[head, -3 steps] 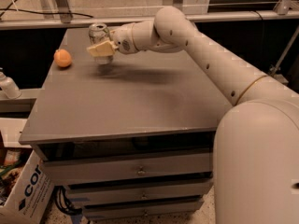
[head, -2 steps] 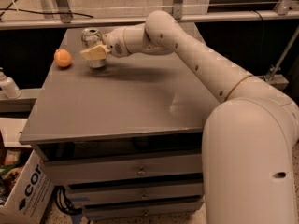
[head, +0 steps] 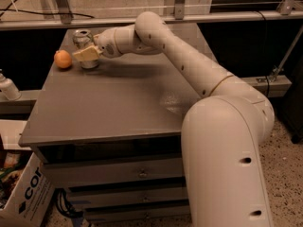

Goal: Move 7up can near orange

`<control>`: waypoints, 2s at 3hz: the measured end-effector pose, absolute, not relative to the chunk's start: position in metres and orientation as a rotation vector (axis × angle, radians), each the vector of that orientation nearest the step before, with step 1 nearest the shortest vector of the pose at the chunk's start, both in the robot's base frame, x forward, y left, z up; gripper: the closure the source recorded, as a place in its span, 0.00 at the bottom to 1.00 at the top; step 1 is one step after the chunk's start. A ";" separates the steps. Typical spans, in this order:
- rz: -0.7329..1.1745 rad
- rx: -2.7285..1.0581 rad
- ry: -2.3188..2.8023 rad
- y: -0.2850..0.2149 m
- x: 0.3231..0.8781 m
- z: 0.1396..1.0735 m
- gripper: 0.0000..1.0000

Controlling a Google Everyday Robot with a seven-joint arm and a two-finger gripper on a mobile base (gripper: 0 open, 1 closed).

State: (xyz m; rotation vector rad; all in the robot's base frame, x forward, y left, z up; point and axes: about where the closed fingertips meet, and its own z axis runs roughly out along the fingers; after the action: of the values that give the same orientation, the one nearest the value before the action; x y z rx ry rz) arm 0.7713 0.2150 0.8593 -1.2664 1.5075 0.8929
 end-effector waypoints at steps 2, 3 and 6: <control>0.893 -1.280 1.509 0.227 0.778 0.855 0.83; 0.894 -1.280 1.509 0.227 0.778 0.858 0.59; 0.894 -1.280 1.509 0.227 0.778 0.859 0.00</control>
Offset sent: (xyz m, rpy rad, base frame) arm 0.0111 0.0066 -0.0094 -0.0249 0.0192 -0.0086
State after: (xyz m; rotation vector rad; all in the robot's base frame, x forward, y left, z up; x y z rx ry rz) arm 0.7779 0.2268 0.8588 -1.2796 1.5093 0.8936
